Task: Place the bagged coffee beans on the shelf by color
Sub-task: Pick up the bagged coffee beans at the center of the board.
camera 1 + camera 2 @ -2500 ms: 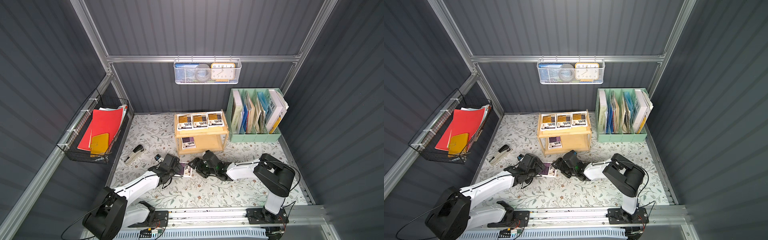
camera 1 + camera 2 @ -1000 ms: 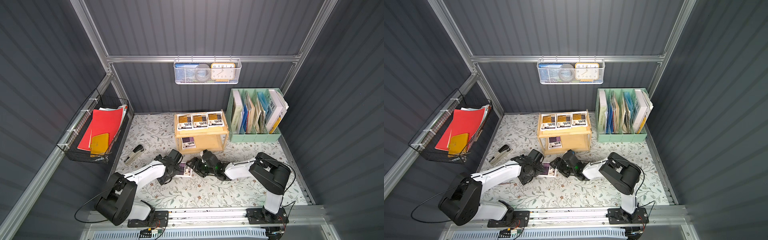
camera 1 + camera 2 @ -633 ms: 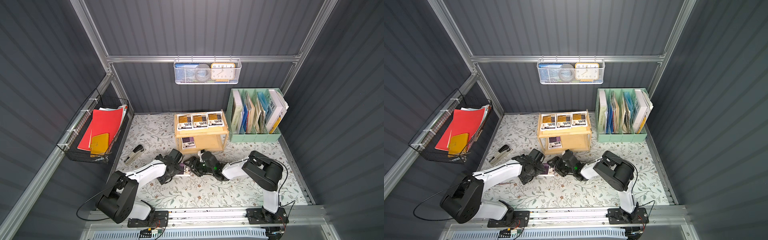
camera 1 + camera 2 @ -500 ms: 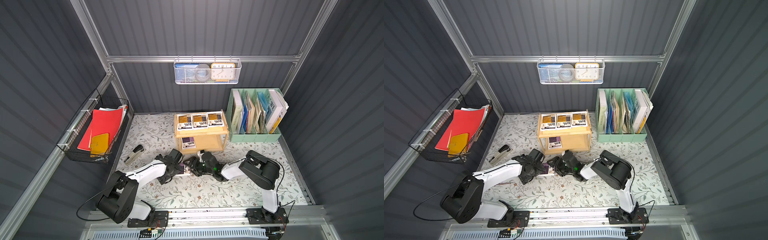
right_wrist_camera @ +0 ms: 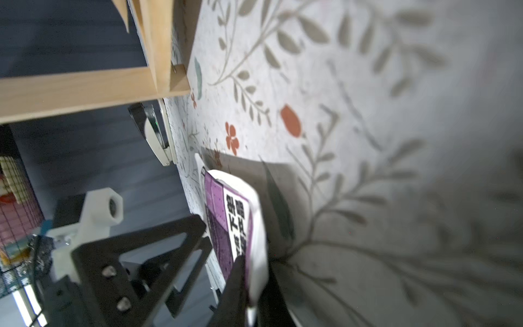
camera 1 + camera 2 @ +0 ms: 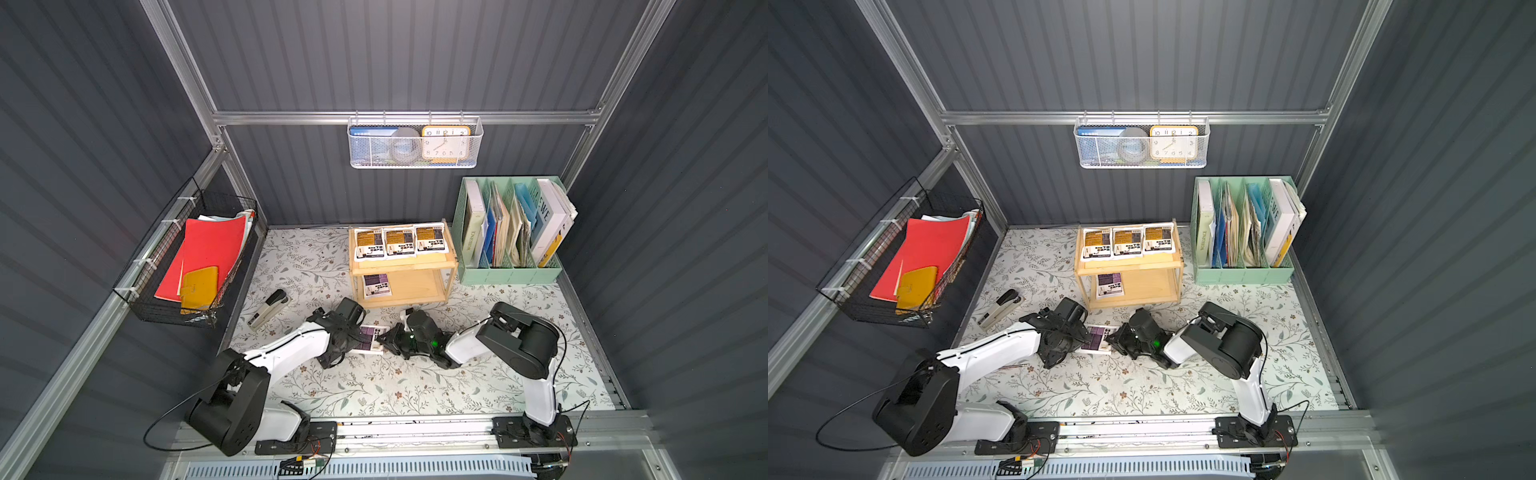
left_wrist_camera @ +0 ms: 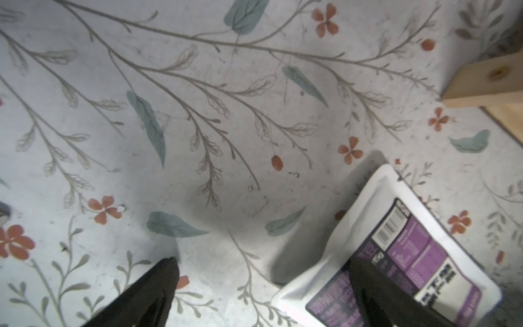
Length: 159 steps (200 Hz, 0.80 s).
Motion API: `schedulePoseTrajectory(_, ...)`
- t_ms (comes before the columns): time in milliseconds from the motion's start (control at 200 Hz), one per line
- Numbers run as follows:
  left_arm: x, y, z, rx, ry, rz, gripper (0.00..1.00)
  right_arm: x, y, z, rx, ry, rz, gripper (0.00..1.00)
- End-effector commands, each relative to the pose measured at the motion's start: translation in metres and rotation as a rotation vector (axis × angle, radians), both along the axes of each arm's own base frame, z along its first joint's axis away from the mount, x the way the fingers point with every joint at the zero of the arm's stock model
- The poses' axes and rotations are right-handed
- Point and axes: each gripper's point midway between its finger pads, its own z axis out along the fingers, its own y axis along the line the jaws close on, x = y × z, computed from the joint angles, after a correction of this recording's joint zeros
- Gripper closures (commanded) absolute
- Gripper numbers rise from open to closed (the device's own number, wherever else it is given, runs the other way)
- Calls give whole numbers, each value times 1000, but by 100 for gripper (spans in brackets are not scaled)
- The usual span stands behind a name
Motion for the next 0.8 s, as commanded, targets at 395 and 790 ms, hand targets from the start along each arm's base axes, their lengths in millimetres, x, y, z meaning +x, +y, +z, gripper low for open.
schedulePoseTrajectory(395, 24, -4, 98, -106, -316, -16, 0, -2, -76, 37, -11, -64, -262, 100)
schedulePoseTrajectory(790, 37, -19, 141, -310, -593, -1, 0, 31, -131, 70, -22, -182, -611, 100)
